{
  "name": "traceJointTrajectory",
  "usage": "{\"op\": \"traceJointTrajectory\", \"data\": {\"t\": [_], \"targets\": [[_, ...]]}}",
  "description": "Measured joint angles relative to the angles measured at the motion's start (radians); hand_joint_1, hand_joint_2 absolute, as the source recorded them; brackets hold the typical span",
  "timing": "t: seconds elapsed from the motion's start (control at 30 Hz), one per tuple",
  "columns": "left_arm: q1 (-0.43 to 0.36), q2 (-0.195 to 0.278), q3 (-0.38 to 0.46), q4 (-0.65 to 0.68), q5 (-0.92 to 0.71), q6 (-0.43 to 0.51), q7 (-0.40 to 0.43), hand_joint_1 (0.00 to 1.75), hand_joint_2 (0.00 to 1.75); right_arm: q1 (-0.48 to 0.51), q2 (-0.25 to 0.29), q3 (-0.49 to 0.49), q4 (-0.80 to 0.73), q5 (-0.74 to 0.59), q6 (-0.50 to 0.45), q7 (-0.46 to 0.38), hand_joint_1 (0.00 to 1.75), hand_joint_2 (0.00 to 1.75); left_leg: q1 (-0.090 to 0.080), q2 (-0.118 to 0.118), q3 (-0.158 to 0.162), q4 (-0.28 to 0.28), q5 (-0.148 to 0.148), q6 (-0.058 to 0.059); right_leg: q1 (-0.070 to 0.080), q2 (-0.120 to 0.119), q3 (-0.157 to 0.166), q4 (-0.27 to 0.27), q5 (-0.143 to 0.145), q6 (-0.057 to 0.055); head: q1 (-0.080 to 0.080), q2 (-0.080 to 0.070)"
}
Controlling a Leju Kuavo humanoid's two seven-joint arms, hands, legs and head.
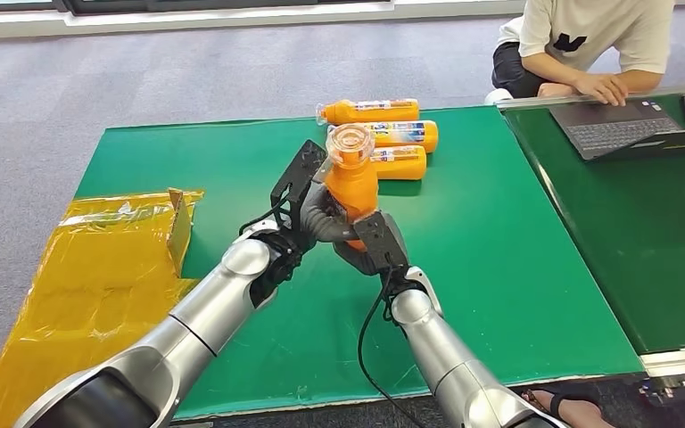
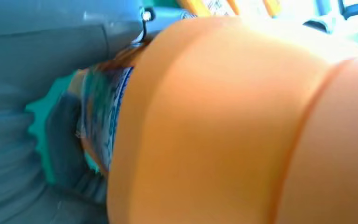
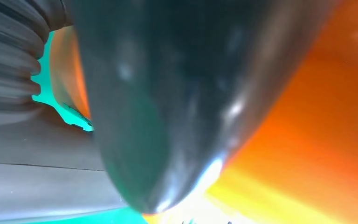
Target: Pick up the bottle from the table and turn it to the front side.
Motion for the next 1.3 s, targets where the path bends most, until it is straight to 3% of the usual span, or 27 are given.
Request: {"op": "traceJointTrajectory", "data": {"t": [0.27, 0.33, 0.37, 0.47, 0.5, 0.7, 1.03, 1.17, 1.27, 1.3], "targets": [[-0.016, 0.008, -0.067, 0.013, 0.11, 0.021, 0.0, 0.0, 1.75, 0.004, 0.001, 0.0, 0.0, -0.007, -0.003, 0.001, 1.75, 1.75, 0.0, 0.001, 0.0, 0.0, 0.0, 0.0, 0.0, 0.001, -0.001, 0.0, 0.0, 0.0, 0.0, 0.0], [-0.02, 0.008, -0.076, 0.017, 0.12, 0.021, 0.0, 0.1, 1.75, 0.004, 0.001, 0.0, 0.0, -0.008, -0.003, 0.001, 1.75, 1.75, 0.0, 0.001, 0.0, 0.0, 0.0, 0.0, 0.0, 0.001, -0.001, 0.0, 0.0, 0.0, 0.0, 0.0], [-0.022, 0.008, -0.082, 0.018, 0.125, 0.021, 0.0, 0.33, 1.75, 0.004, 0.001, 0.0, 0.0, -0.009, -0.004, 0.001, 1.75, 1.75, 0.0, 0.001, 0.0, 0.0, 0.0, 0.0, 0.0, 0.001, -0.001, 0.0, 0.0, 0.0, 0.0, 0.0], [-0.033, 0.013, -0.115, 0.02, 0.158, 0.024, -0.003, 1.54, 1.75, 0.005, 0.001, 0.0, 0.0, -0.012, -0.007, 0.0, 1.75, 1.75, 0.0, 0.001, 0.0, 0.0, 0.0, 0.0, 0.0, 0.001, -0.001, 0.0, 0.001, 0.0, 0.0, 0.0], [-0.038, 0.016, -0.129, 0.021, 0.174, 0.026, -0.005, 1.75, 1.75, 0.005, 0.001, 0.0, 0.0, -0.013, -0.008, 0.0, 1.75, 1.75, 0.0, 0.001, 0.0, 0.0, 0.0, 0.0, 0.0, 0.001, -0.001, 0.0, 0.001, 0.0, 0.0, 0.0], [-0.072, 0.025, -0.221, 0.039, 0.248, 0.038, -0.036, 1.75, 1.75, 0.004, 0.001, -0.001, 0.007, -0.009, -0.017, -0.004, 1.75, 1.75, 0.0, 0.002, 0.0, 0.0, 0.0, 0.0, 0.0, 0.002, -0.001, 0.0, 0.001, 0.0, 0.0, 0.0], [-0.099, 0.025, -0.278, 0.075, 0.242, 0.049, -0.09, 1.75, 1.75, -0.001, 0.001, -0.004, 0.015, 0.005, -0.024, -0.009, 1.75, 1.75, 0.0, 0.003, 0.0, 0.0, 0.0, 0.0, 0.0, 0.002, -0.001, 0.0, 0.002, 0.0, 0.0, 0.0], [-0.101, 0.025, -0.28, 0.077, 0.219, 0.063, -0.103, 1.75, 1.75, -0.014, 0.002, -0.01, 0.028, 0.017, -0.025, -0.016, 0.0, 1.75, 0.0, 0.003, 0.0, 0.0, 0.0, 0.0, 0.0, 0.002, -0.001, 0.0, 0.002, 0.0, 0.0, 0.0], [-0.104, 0.025, -0.28, 0.077, 0.203, 0.069, -0.106, 1.75, 1.75, -0.019, 0.004, -0.012, 0.035, 0.022, -0.033, -0.016, 0.0, 1.75, 0.0, 0.003, 0.0, 0.0, 0.0, 0.0, 0.0, 0.002, -0.001, 0.0, 0.002, 0.0, 0.0, 0.0], [-0.105, 0.025, -0.28, 0.077, 0.197, 0.071, -0.106, 1.75, 1.75, -0.02, 0.005, -0.012, 0.036, 0.023, -0.037, -0.016, 0.0, 1.31, 0.0, 0.003, 0.0, 0.0, 0.0, 0.0, 0.0, 0.002, -0.001, 0.0, 0.002, 0.0, 0.0, 0.0]]}}
